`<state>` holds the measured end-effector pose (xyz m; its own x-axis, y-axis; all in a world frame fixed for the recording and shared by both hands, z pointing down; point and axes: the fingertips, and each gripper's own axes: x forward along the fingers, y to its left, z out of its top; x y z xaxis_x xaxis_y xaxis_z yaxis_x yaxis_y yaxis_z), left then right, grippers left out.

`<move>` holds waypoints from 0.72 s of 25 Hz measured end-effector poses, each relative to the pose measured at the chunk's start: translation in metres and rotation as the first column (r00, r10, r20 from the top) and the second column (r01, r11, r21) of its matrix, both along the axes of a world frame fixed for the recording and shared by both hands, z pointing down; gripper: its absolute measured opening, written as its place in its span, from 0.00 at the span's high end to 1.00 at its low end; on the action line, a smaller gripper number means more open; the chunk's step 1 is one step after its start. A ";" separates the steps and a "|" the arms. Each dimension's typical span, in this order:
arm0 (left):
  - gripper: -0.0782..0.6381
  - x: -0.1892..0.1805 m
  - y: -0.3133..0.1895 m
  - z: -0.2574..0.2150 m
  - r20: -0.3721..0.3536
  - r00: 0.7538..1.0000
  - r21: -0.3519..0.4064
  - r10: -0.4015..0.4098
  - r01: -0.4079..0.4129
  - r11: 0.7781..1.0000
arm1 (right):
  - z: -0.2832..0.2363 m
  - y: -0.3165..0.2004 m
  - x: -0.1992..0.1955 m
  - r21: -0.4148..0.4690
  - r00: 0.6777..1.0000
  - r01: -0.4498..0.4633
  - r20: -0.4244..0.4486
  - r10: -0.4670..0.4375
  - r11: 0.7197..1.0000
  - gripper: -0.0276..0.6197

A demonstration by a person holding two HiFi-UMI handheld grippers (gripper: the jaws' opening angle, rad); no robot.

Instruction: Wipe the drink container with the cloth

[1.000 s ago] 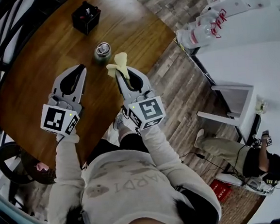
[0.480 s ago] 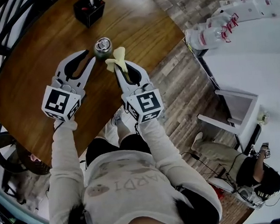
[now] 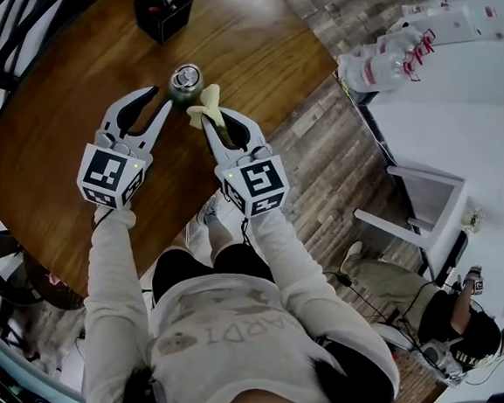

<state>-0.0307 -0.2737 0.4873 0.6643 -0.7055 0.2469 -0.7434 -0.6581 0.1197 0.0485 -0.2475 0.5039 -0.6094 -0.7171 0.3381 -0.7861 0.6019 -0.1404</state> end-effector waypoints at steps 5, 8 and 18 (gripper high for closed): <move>0.77 -0.003 -0.007 0.000 -0.004 1.000 0.020 -0.004 0.004 1.000 | 0.008 -0.004 -0.007 -0.008 1.000 0.011 -0.008 -0.011 1.000 0.86; 0.81 -0.005 -0.012 -0.006 -0.018 1.000 0.034 -0.003 0.004 0.999 | 0.010 -0.007 -0.011 -0.010 1.000 0.013 -0.012 -0.013 1.000 0.86; 0.88 0.012 -0.031 -0.019 -0.003 0.997 0.061 0.072 -0.072 0.996 | 0.017 -0.012 -0.014 -0.016 1.000 0.020 -0.019 -0.020 1.000 0.86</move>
